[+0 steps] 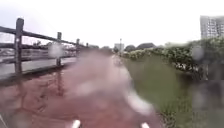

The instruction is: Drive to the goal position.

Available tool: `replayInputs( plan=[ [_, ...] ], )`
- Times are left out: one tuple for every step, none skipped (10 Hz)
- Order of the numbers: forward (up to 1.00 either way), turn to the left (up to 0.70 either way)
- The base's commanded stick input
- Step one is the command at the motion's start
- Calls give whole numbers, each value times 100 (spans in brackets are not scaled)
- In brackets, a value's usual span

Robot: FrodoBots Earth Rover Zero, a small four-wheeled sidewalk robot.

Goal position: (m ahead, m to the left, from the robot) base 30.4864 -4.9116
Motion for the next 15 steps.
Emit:
replayInputs(
  plan=[
    [70, 0],
    [70, 0],
    [70, 0],
    [70, 0],
    [70, 0],
    [70, 0],
    [70, 0],
    [70, 0],
    [70, 0],
    [70, 0],
    [70, 0],
    [70, 0],
    [70, 0],
    [70, 0],
    [70, 0]
  ],
)
